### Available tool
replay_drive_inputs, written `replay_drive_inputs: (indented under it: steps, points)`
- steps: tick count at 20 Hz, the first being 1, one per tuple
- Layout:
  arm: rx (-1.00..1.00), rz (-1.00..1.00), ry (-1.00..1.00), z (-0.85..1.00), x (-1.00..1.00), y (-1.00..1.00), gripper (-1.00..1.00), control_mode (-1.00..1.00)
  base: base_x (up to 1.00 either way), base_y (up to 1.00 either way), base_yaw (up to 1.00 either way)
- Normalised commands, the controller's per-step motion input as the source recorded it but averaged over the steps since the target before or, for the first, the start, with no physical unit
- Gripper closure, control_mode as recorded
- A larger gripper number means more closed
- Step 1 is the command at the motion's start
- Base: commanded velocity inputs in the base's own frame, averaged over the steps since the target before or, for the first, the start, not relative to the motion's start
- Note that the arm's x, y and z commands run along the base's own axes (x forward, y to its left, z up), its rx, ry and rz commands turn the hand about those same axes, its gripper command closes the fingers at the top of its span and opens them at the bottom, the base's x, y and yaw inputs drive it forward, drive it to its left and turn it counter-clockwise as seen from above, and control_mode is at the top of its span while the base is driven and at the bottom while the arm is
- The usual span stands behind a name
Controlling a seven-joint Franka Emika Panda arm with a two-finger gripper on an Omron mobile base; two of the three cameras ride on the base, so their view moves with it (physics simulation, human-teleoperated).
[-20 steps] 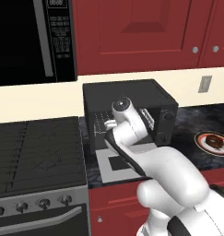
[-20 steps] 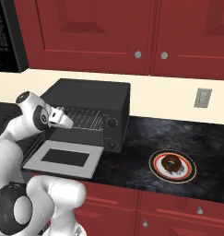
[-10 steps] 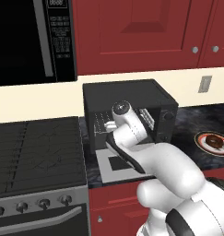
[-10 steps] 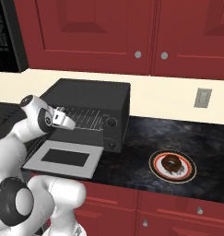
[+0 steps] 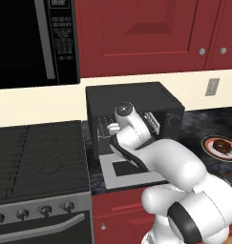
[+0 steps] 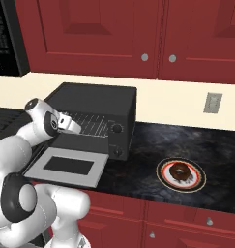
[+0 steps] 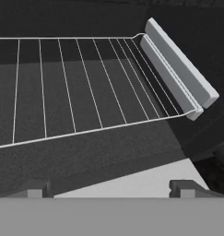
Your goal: Pick up the bagel from the plate, place it on the toaster oven rack, close the door, and set the timer.
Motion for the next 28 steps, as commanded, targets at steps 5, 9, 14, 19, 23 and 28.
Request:
replay_drive_inputs:
  steps: [5, 9, 14, 19, 23, 28]
  points:
    - [0.00, 0.00, -0.12, -0.19, 0.00, 0.00, -1.00, -1.00, 0.00, 0.00, 0.00]
    - [0.00, 0.00, -0.15, -0.13, 0.11, 0.00, -1.00, -1.00, 0.00, 0.00, 0.00]
    - [0.00, 0.00, -0.05, -0.01, 0.14, 0.00, -1.00, -1.00, 0.00, 0.00, 0.00]
    - [0.00, 0.00, 0.00, 0.00, 0.18, 0.00, -1.00, -1.00, 0.00, 0.00, 0.00]
    - [0.00, 0.00, 0.00, 0.00, 0.18, 0.00, -1.00, -1.00, 0.00, 0.00, 0.00]
    - [0.00, 0.00, 0.00, 0.00, 0.12, 0.00, -1.00, -1.00, 0.00, 0.00, 0.00]
